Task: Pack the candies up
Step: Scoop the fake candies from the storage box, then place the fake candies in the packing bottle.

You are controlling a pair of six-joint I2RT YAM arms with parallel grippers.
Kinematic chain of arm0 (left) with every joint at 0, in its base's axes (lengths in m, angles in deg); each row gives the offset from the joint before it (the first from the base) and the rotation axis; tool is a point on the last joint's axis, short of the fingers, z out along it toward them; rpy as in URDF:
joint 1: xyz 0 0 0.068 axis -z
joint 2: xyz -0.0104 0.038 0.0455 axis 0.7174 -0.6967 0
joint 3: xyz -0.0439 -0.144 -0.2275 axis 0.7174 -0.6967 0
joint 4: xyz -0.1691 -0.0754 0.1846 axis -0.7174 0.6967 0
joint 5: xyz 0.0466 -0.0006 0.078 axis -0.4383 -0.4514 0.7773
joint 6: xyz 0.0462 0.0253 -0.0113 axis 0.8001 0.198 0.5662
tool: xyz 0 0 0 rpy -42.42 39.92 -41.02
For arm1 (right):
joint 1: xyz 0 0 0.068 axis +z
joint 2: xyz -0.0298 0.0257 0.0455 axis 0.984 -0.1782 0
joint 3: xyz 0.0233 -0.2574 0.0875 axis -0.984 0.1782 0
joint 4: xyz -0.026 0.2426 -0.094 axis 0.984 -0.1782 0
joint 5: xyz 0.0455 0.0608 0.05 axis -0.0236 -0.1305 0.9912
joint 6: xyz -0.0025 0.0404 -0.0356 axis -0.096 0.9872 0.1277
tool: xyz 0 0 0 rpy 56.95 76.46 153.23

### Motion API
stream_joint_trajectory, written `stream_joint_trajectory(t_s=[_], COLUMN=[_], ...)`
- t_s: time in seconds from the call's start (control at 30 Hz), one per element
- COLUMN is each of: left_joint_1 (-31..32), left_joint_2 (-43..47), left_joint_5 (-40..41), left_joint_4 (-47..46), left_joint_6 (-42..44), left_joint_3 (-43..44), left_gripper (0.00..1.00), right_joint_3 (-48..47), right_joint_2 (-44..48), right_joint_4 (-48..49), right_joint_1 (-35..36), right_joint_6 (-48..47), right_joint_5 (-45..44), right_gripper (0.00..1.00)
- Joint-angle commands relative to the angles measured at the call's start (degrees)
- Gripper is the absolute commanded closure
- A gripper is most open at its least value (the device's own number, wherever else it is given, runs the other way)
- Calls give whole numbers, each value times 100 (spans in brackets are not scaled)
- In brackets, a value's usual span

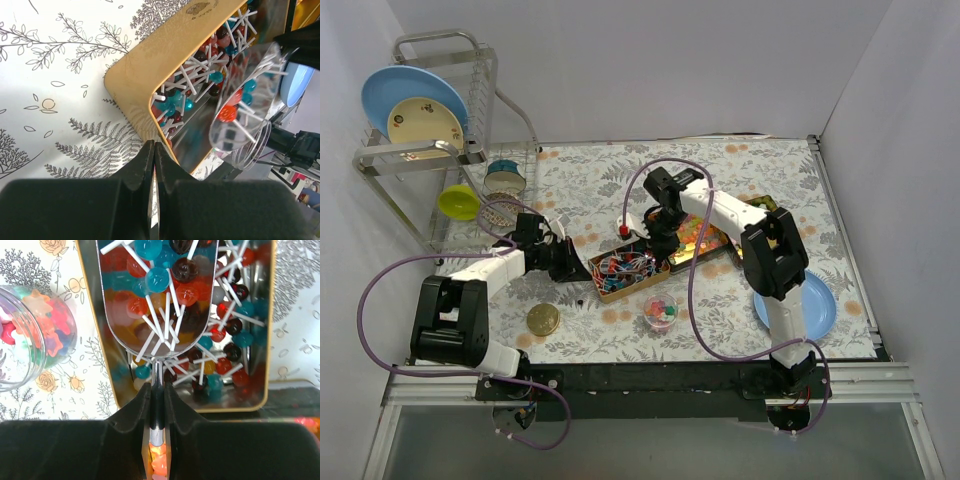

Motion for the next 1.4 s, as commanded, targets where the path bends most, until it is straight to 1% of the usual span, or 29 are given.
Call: stream_joint_trajectory(t_s=[0.0,0.07,0.1,0.17,0.2,0.3,0.33,0.47,0.63,0.77,0.93,1.07,1.1,1.37], left_joint_1=[-65,-82,-83,-91,-91,-100,-91,-109,-170,-206,-206,-206,-214,-214], left_joint_2=[91,170,205,258,302,398,425,539,741,881,1014,1067,1110,1295], left_joint_5=[23,128,163,164,120,6,-3,-30,111,120,128,111,111,252], left_joint_4=[229,431,492,598,616,616,564,502,405,282,247,185,168,80], left_joint_6=[255,475,545,729,791,897,906,1011,1064,1047,1055,1003,1003,1003], left_joint_3=[349,455,499,517,534,526,508,473,438,333,288,253,236,69], left_gripper=[93,79,70,65,61,57,53,44,41,40,40,40,39,38], right_joint_3=[108,161,239,363,485,723,941,1557,2103,2288,2577,2745,2745,2271], right_joint_2=[552,727,798,1034,1123,1527,1641,2457,3179,3470,3821,3822,3796,3199], right_joint_4=[100,109,109,136,127,127,127,92,-198,-575,-664,-656,-655,-1024], right_joint_1=[-119,-163,-180,-198,-216,-251,-242,-242,-242,-163,109,530,584,1137], right_joint_6=[-40,-49,-67,-102,-119,-224,-260,-532,-927,-1120,-1209,-1043,-938,-234], right_joint_5=[332,376,367,341,315,201,148,-211,-836,-1564,-2338,-3251,-3349,-4491], right_gripper=[99,99,99,99,99,99,99,99,99,99,99,99,99,99])
